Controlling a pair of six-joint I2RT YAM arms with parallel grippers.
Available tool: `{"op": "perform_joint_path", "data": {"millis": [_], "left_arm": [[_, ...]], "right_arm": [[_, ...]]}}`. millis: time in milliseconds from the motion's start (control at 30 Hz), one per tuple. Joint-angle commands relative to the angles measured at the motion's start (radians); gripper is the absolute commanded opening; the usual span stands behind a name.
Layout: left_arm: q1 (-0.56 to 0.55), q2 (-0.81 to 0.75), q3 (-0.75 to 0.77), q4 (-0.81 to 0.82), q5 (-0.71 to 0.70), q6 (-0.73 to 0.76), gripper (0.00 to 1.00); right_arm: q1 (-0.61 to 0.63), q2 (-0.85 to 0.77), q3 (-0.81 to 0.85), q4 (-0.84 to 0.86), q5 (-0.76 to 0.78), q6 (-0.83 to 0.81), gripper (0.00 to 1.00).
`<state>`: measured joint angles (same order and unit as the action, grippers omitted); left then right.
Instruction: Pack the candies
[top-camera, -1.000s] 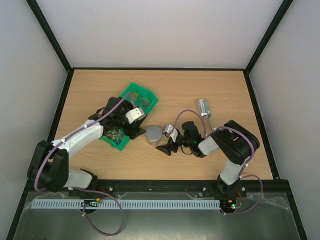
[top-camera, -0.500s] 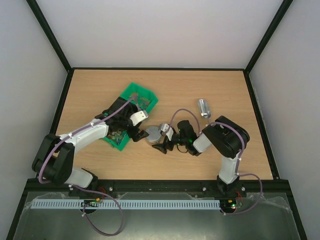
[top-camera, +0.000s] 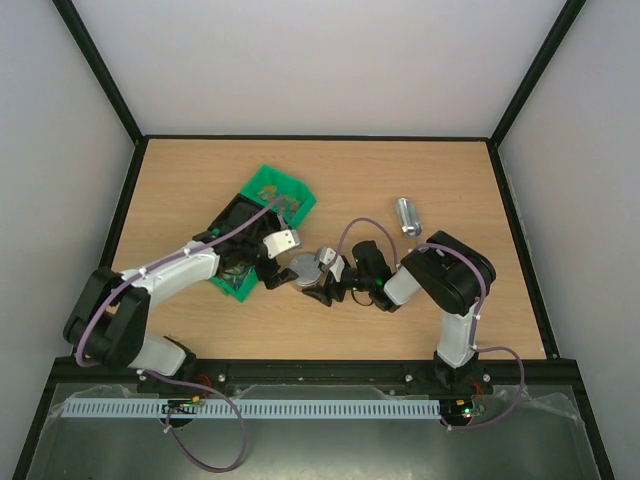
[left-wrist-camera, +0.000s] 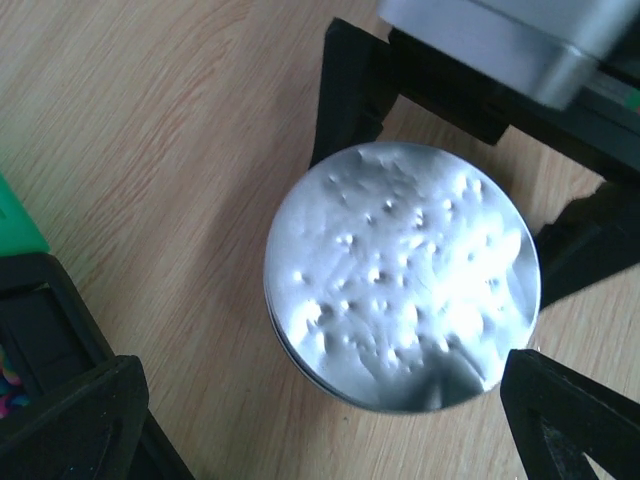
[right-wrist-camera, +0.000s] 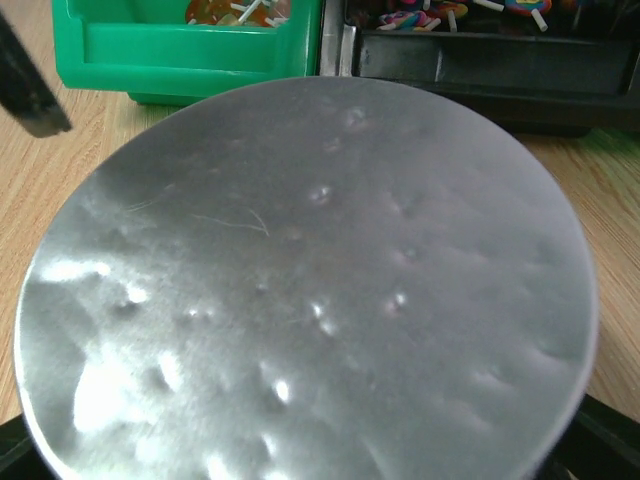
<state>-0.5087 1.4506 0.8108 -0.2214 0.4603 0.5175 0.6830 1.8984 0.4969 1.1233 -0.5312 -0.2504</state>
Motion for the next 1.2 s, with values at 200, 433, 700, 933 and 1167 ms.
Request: {"op": "perform_joint_path", "data": {"millis": [200, 433, 700, 933, 1167], "left_arm": [[-0.034, -0.076, -0.103, 0.051, 0.002, 0.201, 0.99], [-0.065, -0.049, -0.106, 0.089, -0.028, 0.188, 0.99], [-0.083, -0.027, -0.103, 0.13, -0.055, 0.137, 0.99], [-0.071, -0.031, -0.104, 0.125, -0.092, 0.127, 0.96], [-0.03, -0.043, -0.113, 0.117, -0.104, 0.136, 0.96]], "right_arm": [[0.008, 0.007, -0.006, 0.047, -0.017, -0.013, 0.81], [0.01, -0.003, -0.023, 0.05, -0.029, -0.024, 0.79], [0.023, -0.018, -0.048, 0.058, -0.041, -0.029, 0.76], [0.027, -0.029, -0.067, 0.058, -0.05, -0.052, 0.71], [0.027, -0.036, -0.076, 0.06, -0.058, -0.061, 0.67]]}}
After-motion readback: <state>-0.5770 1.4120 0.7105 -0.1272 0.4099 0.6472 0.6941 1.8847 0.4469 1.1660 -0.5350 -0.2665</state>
